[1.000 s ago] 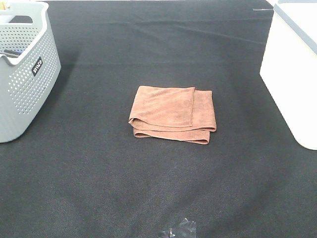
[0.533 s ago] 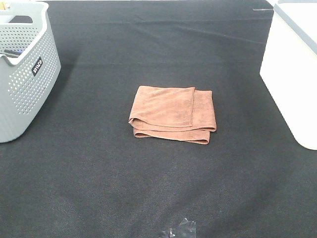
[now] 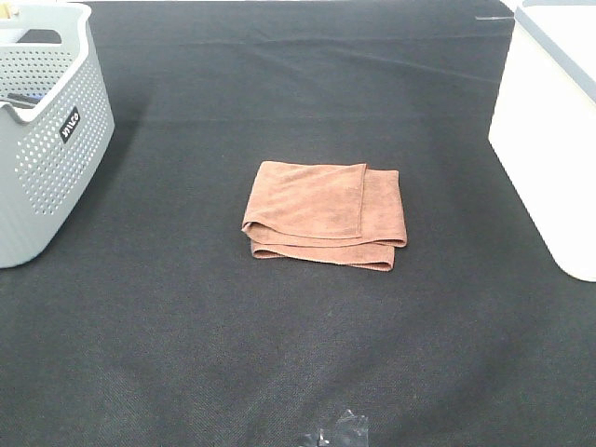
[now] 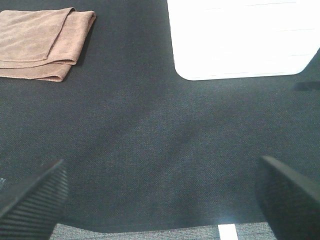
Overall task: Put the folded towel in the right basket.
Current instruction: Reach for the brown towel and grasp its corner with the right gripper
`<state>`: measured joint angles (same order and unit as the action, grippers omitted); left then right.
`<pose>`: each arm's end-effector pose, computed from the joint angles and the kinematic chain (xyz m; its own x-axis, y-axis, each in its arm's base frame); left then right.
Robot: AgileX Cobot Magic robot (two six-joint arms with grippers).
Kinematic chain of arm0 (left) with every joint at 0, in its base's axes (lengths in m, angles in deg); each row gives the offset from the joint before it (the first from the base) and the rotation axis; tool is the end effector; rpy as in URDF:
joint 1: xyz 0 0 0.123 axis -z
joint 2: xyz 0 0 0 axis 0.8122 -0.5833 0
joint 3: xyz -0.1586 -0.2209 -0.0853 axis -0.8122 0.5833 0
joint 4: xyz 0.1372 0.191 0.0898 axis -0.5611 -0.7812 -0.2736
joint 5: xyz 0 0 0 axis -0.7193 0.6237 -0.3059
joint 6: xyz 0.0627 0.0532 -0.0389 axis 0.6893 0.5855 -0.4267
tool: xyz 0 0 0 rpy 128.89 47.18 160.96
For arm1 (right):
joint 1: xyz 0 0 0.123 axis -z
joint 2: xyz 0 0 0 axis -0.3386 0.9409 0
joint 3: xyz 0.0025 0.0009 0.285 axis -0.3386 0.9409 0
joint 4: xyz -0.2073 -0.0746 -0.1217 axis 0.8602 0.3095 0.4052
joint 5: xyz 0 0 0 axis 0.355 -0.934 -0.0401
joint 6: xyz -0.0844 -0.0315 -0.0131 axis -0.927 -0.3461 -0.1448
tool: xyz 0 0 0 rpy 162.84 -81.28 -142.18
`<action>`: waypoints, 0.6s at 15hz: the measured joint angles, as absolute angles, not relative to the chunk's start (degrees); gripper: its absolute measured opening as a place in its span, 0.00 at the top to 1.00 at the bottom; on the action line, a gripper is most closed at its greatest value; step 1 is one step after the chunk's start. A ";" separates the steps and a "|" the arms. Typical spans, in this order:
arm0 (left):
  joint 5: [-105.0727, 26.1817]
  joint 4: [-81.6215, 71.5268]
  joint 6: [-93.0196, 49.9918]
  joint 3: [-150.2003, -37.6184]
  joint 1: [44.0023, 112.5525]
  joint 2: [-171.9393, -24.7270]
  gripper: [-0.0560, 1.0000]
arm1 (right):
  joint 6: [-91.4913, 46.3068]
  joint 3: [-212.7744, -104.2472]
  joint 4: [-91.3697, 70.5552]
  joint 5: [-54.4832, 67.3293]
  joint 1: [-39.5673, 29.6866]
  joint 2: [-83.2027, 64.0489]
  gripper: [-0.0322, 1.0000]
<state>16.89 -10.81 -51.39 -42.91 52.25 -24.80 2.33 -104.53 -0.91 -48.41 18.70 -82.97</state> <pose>-0.0055 -0.0109 0.2784 -0.4378 -0.0102 -0.8990 0.0717 0.9964 -0.0462 -0.0033 -0.0023 0.2608 -0.5383 0.0134 -0.8427 0.0149 0.9999 0.0065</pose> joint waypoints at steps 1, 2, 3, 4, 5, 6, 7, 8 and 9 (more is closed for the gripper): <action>16.89 -10.81 -51.39 -42.91 52.25 -24.80 0.01 | 2.33 -104.53 -0.91 -48.41 18.70 -82.97 0.03; 16.89 -10.81 -51.39 -42.91 52.25 -24.80 0.01 | 2.33 -104.53 -0.91 -48.41 18.70 -82.97 0.03; 16.89 -10.81 -51.39 -42.91 52.25 -24.80 0.01 | 2.33 -104.53 -0.91 -48.41 18.70 -82.97 0.03; 16.89 -10.81 -51.39 -42.91 52.25 -24.80 0.01 | 2.33 -104.53 -0.91 -48.41 18.70 -82.97 0.03; 16.89 -10.81 -51.39 -42.91 52.25 -24.80 0.01 | 2.33 -104.53 -0.91 -48.41 18.70 -82.97 0.03; 16.89 -10.81 -51.39 -42.91 52.25 -24.80 0.01 | 2.33 -104.53 -0.91 -48.41 18.70 -82.97 0.03; 16.89 -10.81 -51.39 -42.91 52.25 -24.80 0.01 | 2.33 -104.53 -0.91 -48.41 18.70 -82.97 0.03; 16.89 -10.81 -51.39 -42.91 52.25 -24.80 0.01 | 2.33 -104.53 -0.91 -48.41 18.70 -82.97 0.03; 16.89 -10.81 -51.39 -42.91 52.25 -24.80 0.01 | 2.33 -104.53 -0.91 -48.41 18.70 -82.97 0.03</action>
